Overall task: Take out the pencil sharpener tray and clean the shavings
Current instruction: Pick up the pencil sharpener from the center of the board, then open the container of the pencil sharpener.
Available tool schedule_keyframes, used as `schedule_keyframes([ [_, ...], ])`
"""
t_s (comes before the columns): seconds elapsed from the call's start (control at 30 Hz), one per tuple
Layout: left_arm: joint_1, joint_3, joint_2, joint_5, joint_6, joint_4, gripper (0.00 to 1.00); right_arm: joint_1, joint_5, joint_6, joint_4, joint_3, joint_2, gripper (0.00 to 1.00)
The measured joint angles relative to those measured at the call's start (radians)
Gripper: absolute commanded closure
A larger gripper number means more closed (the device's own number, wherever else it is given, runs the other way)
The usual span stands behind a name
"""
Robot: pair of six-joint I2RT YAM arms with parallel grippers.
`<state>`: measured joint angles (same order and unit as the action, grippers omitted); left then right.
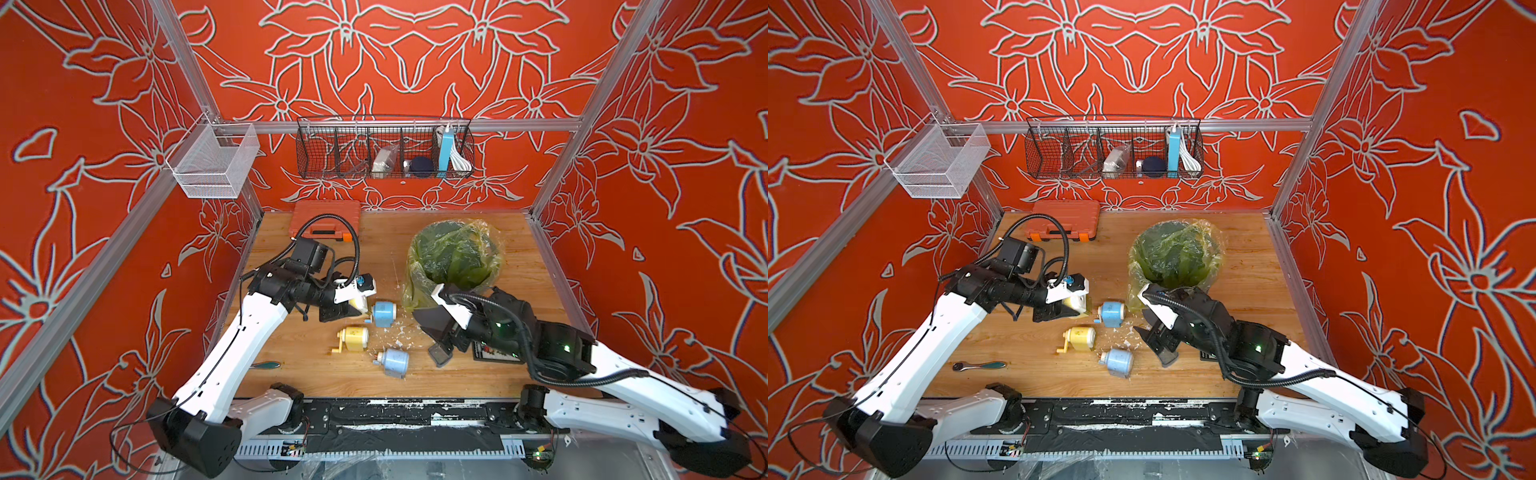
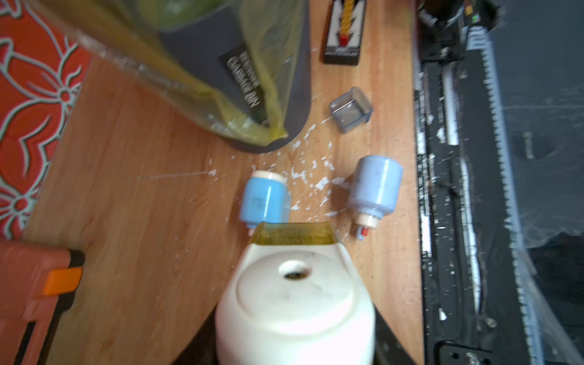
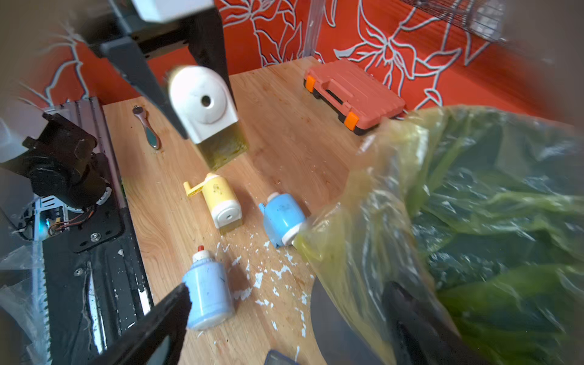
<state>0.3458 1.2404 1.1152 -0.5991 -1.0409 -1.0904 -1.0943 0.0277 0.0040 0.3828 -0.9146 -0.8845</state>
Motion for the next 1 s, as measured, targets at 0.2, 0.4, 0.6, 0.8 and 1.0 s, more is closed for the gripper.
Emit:
schedule_keyframes([
  [0.2,0.130,0.042,-0.016,-0.087,0.049,-0.072,1.00,0.002,-0.193,-0.072,-0.160,-0.003,-0.152,0.05],
  [0.4,0.171,0.069,-0.004,-0.105,0.074,-0.092,1.00,0.002,-0.322,-0.086,-0.212,-0.006,-0.189,0.07],
  [0.6,0.195,0.087,0.002,-0.113,0.080,-0.095,1.00,0.002,-0.430,-0.081,-0.235,-0.008,-0.189,0.12],
  [0.8,0.206,0.087,0.003,-0.117,0.086,-0.095,1.00,0.002,-0.495,-0.069,-0.241,-0.008,-0.194,0.16],
  [1.0,0.206,0.087,0.003,-0.120,0.094,-0.094,1.00,0.002,-0.505,-0.060,-0.258,-0.008,-0.204,0.21],
])
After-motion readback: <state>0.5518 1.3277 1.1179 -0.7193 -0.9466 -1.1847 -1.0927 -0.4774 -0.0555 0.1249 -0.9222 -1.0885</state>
